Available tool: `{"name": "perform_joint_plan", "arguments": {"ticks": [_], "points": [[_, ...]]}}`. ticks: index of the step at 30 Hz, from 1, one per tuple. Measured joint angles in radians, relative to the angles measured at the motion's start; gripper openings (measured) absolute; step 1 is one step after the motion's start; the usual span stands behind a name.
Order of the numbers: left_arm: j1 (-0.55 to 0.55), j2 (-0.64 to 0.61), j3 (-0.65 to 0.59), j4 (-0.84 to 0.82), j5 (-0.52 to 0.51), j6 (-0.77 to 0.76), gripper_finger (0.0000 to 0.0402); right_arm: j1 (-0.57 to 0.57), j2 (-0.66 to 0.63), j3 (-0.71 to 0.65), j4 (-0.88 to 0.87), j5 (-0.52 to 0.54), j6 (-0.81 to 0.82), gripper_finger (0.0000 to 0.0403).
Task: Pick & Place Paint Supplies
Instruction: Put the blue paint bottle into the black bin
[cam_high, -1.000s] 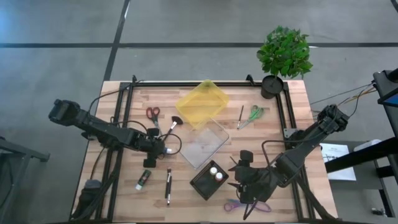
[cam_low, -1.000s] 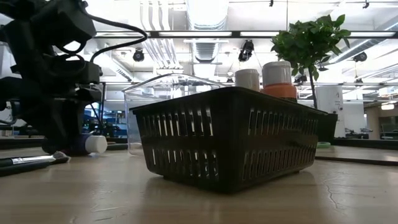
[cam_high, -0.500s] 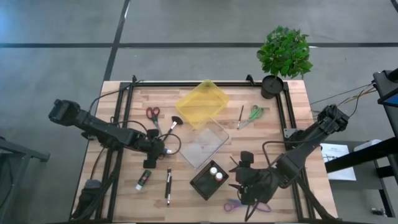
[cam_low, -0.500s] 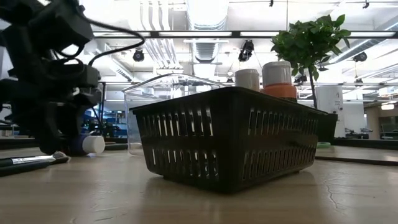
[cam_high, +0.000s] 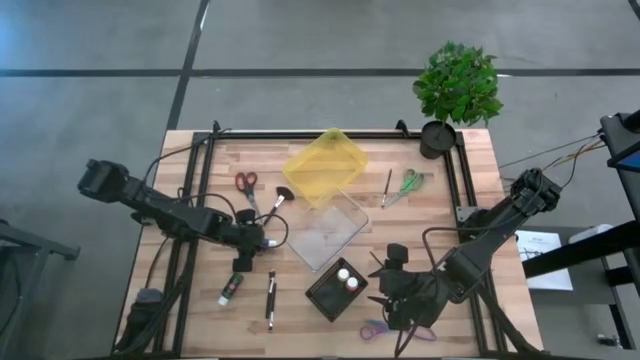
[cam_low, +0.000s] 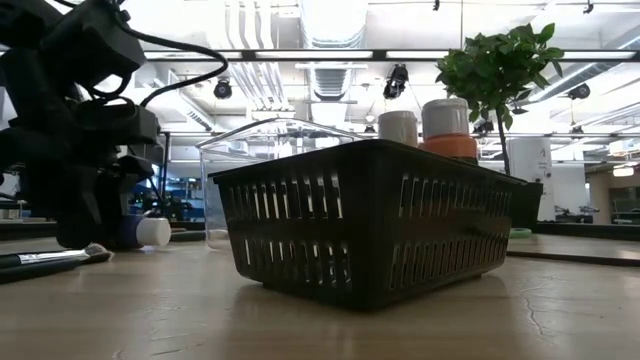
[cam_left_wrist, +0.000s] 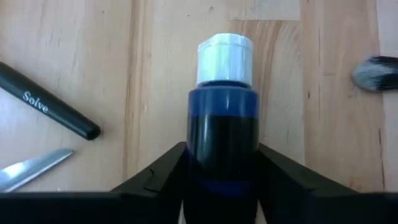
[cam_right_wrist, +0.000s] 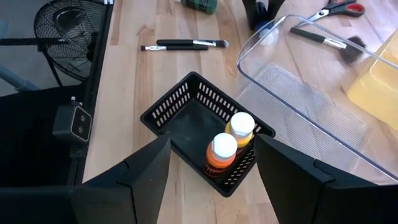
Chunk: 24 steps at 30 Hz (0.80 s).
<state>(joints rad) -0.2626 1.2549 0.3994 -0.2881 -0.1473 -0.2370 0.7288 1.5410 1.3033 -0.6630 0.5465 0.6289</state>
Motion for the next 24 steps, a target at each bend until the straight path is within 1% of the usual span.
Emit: {"name": "perform_joint_plan", "arguments": {"ticks": [3,6,10,14,17,20,24], "points": [[0.001,0.002,0.006,0.006,-0.017,0.011,0.0130,0.000,0.000,0.000,0.000,0.000,-0.001,0.0232],[0.000,0.002,0.006,0.025,-0.003,0.039,0.0126,0.000,0.000,0.000,0.001,0.005,-0.029,0.0232],[0.000,-0.001,0.006,0.070,0.045,0.068,0.0147,0.000,0.000,-0.009,0.049,0.007,-0.099,0.0232],[-0.002,-0.006,0.019,0.086,0.125,0.092,0.0169,0.000,0.000,-0.030,0.165,0.007,-0.212,0.0232],[-0.014,-0.006,0.040,0.088,0.183,0.115,0.0173,0.000,0.000,-0.054,0.248,0.006,-0.295,0.0232],[-0.036,-0.007,0.060,0.088,0.251,0.137,0.0174,0.000,0.000,-0.073,0.287,0.006,-0.339,0.0232],[-0.079,-0.007,0.097,0.104,0.284,0.166,0.0174,-0.001,0.000,-0.107,0.350,0.006,-0.399,0.0232]]}}
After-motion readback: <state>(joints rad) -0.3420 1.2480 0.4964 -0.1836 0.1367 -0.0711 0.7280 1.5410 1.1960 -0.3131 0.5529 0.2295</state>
